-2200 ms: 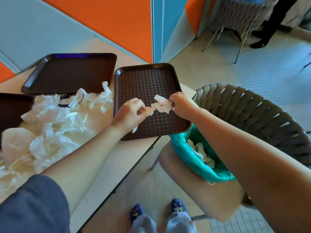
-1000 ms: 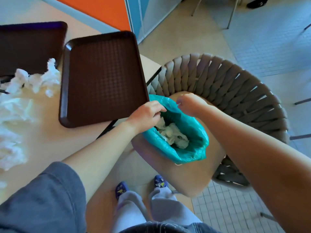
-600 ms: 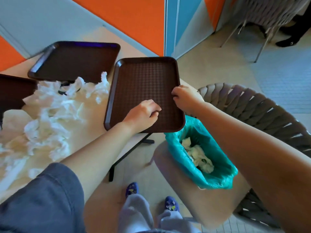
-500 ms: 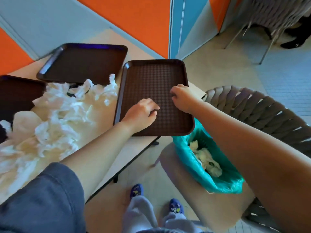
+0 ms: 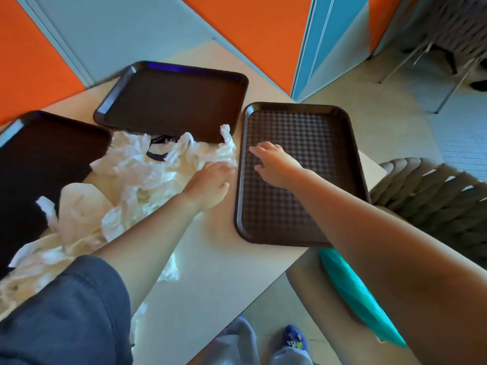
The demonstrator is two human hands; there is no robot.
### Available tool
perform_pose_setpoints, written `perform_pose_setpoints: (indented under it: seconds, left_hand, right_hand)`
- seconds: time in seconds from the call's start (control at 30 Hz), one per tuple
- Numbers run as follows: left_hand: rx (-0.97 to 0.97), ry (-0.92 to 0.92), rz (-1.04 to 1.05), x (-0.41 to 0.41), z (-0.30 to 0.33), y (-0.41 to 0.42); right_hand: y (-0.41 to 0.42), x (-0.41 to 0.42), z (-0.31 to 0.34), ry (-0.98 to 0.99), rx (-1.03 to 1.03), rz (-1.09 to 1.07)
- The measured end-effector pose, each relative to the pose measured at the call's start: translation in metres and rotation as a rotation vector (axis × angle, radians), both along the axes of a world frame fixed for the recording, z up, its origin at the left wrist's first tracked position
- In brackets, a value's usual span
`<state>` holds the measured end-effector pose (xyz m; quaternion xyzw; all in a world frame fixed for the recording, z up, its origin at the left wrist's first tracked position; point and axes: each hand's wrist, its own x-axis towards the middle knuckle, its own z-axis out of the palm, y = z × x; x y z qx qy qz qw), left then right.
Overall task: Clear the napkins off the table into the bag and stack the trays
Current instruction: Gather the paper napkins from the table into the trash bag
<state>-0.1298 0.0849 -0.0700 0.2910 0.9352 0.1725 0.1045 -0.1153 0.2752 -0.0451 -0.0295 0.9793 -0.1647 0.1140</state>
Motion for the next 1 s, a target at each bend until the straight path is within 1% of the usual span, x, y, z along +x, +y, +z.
perform_pose_setpoints:
  seconds: [0.1,0.3,0.4,0.5,0.63,0.67,0.83,0.93,1.0]
  left_hand:
    - [-0.028,-0.007,-0.052,-0.012,-0.015,-0.010]
    - [0.077,-0.068,-0.102,-0.023,-0.034,-0.026]
    - [0.125,-0.085,-0.065,-0.027,-0.040,-0.030]
    - [0.091,-0.086,-0.048,-0.030,-0.049,-0.037]
    - [0.183,-0.004,0.021,-0.029,-0.053,-0.046]
    - [0.165,0.030,-0.004,-0.028,-0.053,-0.046]
    - [0.129,0.084,-0.065,-0.029,-0.046,-0.044]
    - [0.037,0.060,-0.088,-0.030,-0.040,-0.044]
    - [0.043,0.045,-0.083,-0.029,-0.036,-0.045]
  right_hand:
    - [-0.022,-0.017,-0.007,-0.009,0.044,0.033]
    - [-0.052,-0.039,-0.015,-0.010,0.079,0.090]
    - [-0.062,-0.048,-0.019,-0.006,0.091,0.102]
    - [-0.068,-0.059,-0.025,-0.034,0.117,0.098]
    - [-0.074,-0.068,-0.034,-0.068,0.170,0.096]
    - [-0.075,-0.069,-0.035,-0.061,0.180,0.093]
    - [-0.078,-0.068,-0.035,-0.041,0.145,0.068]
    - [-0.075,-0.065,-0.032,-0.019,0.094,0.025]
    - [-0.070,-0.062,-0.026,0.017,0.059,-0.003]
